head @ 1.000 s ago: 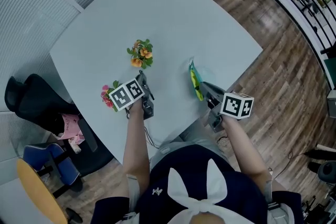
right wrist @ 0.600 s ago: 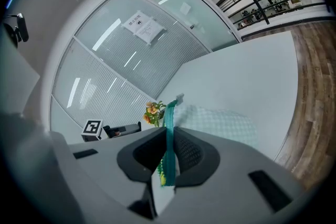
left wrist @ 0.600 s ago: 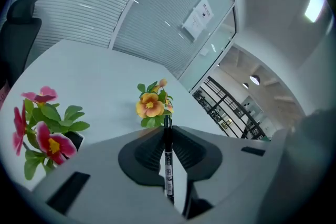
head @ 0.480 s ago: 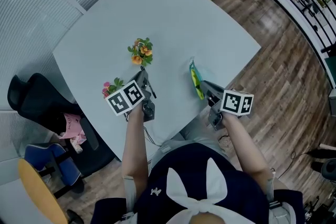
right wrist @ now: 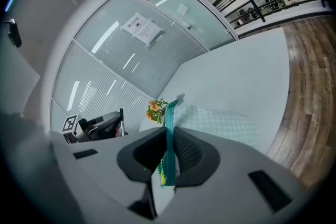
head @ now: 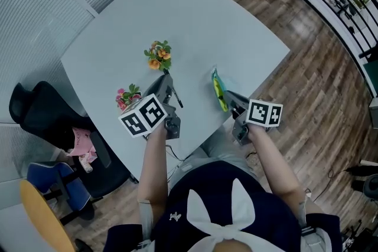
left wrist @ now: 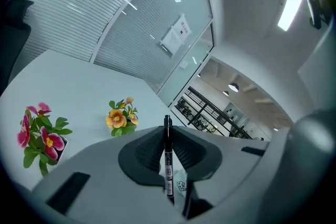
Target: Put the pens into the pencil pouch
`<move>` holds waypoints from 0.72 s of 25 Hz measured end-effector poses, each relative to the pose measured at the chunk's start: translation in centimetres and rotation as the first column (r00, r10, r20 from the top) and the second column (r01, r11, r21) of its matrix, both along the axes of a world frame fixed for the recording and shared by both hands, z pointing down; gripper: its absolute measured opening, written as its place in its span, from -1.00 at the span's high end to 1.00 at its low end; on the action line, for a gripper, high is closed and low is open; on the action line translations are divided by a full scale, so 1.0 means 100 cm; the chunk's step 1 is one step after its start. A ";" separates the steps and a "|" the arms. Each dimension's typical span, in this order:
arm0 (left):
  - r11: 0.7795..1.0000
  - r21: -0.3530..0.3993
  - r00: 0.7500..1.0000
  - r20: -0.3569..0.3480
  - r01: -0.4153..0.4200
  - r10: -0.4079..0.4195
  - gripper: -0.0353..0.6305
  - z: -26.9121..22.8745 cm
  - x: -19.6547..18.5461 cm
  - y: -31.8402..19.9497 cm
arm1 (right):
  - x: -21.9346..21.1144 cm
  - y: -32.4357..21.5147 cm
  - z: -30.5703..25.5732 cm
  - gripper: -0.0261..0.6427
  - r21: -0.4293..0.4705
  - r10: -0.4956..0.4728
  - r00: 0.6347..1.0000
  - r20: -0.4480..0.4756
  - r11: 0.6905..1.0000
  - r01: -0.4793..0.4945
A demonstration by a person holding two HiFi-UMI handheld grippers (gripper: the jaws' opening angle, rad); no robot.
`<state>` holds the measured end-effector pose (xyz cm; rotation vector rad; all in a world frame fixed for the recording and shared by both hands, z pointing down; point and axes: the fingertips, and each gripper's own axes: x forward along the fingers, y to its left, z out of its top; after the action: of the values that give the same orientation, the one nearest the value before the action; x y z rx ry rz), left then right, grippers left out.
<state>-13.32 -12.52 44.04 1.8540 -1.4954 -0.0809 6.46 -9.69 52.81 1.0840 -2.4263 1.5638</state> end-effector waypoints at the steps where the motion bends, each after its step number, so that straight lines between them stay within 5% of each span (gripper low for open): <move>1: 1.000 0.012 1.000 0.008 -0.012 0.012 0.71 -0.004 0.005 0.002 | -0.001 0.002 0.000 0.78 -0.001 0.000 1.000 0.001 1.000 0.000; 18: 0.982 0.158 0.994 -0.029 -0.102 0.108 0.71 -0.039 0.044 0.010 | -0.019 0.018 0.002 0.78 -0.019 0.014 1.000 0.022 1.000 -0.014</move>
<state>-8.92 -11.48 40.17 2.0419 -1.3972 -0.1869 4.60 -7.86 53.04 1.0886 -2.4183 1.6072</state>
